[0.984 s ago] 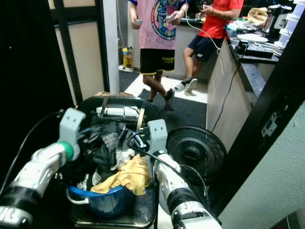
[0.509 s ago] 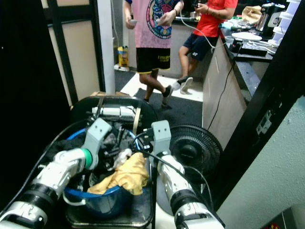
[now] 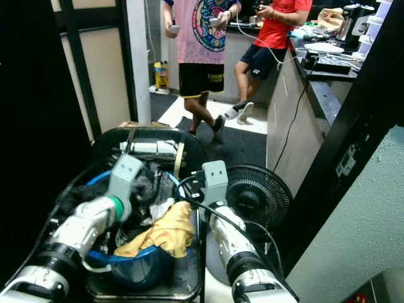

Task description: Clothes washing

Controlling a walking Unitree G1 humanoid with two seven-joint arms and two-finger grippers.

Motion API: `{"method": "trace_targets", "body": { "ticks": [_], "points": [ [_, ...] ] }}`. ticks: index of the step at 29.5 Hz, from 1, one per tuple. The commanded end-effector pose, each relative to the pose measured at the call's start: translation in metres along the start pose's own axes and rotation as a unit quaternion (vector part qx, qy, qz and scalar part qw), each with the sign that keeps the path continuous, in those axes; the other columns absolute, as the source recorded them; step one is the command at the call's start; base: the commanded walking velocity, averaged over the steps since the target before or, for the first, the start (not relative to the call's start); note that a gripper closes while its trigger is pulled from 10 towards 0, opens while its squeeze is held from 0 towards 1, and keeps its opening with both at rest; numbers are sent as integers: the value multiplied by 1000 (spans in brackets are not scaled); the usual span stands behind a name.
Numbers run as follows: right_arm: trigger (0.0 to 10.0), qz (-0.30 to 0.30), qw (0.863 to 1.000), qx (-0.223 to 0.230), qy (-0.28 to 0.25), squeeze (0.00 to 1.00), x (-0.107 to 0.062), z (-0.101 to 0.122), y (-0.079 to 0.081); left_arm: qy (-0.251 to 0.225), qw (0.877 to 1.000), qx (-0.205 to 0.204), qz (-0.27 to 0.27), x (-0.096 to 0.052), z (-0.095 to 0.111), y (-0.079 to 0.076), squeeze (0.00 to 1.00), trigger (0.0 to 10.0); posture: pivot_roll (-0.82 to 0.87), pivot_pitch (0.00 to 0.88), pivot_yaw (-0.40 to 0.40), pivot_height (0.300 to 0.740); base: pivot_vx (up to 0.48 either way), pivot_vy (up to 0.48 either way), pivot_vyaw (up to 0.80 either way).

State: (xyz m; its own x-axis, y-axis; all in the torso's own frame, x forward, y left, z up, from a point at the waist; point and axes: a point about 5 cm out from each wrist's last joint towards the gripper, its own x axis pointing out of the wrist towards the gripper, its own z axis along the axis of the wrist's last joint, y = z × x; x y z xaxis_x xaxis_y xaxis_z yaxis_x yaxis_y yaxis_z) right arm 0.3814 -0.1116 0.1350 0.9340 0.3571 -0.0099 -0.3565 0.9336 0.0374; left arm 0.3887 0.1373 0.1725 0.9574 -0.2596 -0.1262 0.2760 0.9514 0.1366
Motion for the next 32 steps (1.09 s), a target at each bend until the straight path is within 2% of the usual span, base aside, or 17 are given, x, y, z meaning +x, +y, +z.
{"method": "trace_targets", "body": {
  "ticks": [1,2,3,8,9,10,11,12,17,19,22,24,26,27,29,32],
  "points": [
    [10000,3,1000,5,3,0,0,-2,2,5,1000,-1,-2,0,-1,-2,1000,10000,4,0,-2,740,0,0,0],
    [10000,7,1000,4,3,0,1,-1,3,-3,1000,-15,0,-2,2,1,1000,10000,6,0,-6,740,0,0,0],
    [10000,16,1000,3,-1,0,3,1,8,-33,999,-42,0,-6,6,6,1000,10000,5,0,-17,740,0,0,0],
    [10000,19,1000,4,-3,0,3,2,9,-44,998,-49,2,-8,7,7,1000,10000,5,0,-17,740,0,0,0],
    [10000,22,1000,3,-7,0,3,2,11,-53,997,-56,14,-10,6,10,0,10000,-2,0,-20,740,0,0,0],
    [10000,22,1000,3,-7,0,3,2,11,-53,997,-56,14,-10,6,10,0,10000,-2,0,-20,740,0,0,0],
    [10000,24,1000,4,-10,0,3,2,11,-56,996,-59,22,-12,3,12,635,10000,2,0,-22,740,0,0,0],
    [10000,25,1000,4,-11,0,3,2,12,-56,996,-62,26,-13,1,12,1000,10000,2,0,-23,740,0,0,0],
    [10000,28,1000,4,-7,0,2,-1,13,-37,997,-70,24,-13,-5,8,1000,10000,4,0,-26,740,0,0,0],
    [10000,30,1000,2,-5,0,2,-2,14,12,998,-60,14,-14,-17,3,1000,10000,0,0,-24,740,0,0,0],
    [10000,30,1000,2,-4,0,2,-2,14,30,998,-54,11,-14,-22,2,1000,10000,0,0,-24,740,0,0,0],
    [10000,29,1000,0,-3,0,2,-1,14,65,997,-42,-14,-13,-30,-2,1000,10000,2,0,-26,740,0,0,0],
    [10000,29,1000,-1,-1,0,2,-2,13,78,996,-35,-29,-13,-33,-4,1000,10000,2,0,-25,740,0,0,0],
    [10000,27,1000,-2,0,0,2,-2,13,85,995,-23,-46,-12,-35,-7,35,10000,1,0,-22,740,0,0,0],
    [10000,26,1000,-2,1,0,2,-3,12,92,994,-18,-59,-12,-38,-9,0,10000,1,0,-22,740,0,0,0],
    [10000,24,1000,-3,1,0,2,-3,12,101,992,-15,-70,-11,-40,-11,0,10000,-7,0,-12,740,0,0,0]
  ]
}}
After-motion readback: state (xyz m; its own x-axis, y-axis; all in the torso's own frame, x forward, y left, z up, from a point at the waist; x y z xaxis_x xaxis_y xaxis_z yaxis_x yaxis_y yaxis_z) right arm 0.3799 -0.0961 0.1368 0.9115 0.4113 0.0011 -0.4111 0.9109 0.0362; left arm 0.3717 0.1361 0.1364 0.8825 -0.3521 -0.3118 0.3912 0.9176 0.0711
